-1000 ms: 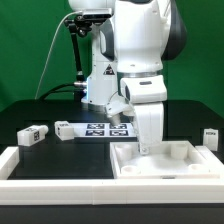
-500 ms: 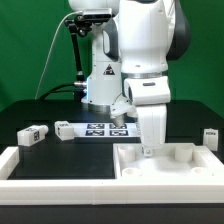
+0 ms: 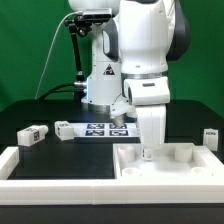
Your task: Assemble one leg
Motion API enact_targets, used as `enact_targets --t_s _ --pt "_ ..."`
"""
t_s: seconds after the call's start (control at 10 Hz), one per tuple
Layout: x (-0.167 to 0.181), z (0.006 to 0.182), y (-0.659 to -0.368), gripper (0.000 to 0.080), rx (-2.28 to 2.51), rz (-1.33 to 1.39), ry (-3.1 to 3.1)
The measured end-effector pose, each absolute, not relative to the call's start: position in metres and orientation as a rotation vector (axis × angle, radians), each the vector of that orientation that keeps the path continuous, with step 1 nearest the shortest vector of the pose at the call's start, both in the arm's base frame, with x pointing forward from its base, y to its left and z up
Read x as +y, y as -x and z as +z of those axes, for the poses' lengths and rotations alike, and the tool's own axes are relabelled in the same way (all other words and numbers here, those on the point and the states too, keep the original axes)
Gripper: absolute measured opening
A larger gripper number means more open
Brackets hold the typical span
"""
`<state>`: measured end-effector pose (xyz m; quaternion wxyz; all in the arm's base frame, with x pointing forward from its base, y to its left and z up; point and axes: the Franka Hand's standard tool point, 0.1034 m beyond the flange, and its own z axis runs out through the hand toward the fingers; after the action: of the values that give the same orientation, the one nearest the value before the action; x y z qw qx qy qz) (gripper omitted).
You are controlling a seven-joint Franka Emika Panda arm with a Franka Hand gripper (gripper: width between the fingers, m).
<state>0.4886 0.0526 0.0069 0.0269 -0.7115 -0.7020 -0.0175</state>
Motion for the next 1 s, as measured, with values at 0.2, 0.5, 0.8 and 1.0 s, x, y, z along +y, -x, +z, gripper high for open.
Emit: enact_targets --t_s 0.2,0.5,0.8,1.0 --pt "0.052 0.007 -0.489 0.0631 -2.168 -0.054 2.198" --pt "0.052 0.007 -0.489 0.0649 -2.167 -0.054 2.198" --pt "0.06 0.035 -0.483 0.0649 -2.132 -0.075 2.273" --pt "0.079 0.054 -0.475 0.0649 -2.083 -0.093 2.341"
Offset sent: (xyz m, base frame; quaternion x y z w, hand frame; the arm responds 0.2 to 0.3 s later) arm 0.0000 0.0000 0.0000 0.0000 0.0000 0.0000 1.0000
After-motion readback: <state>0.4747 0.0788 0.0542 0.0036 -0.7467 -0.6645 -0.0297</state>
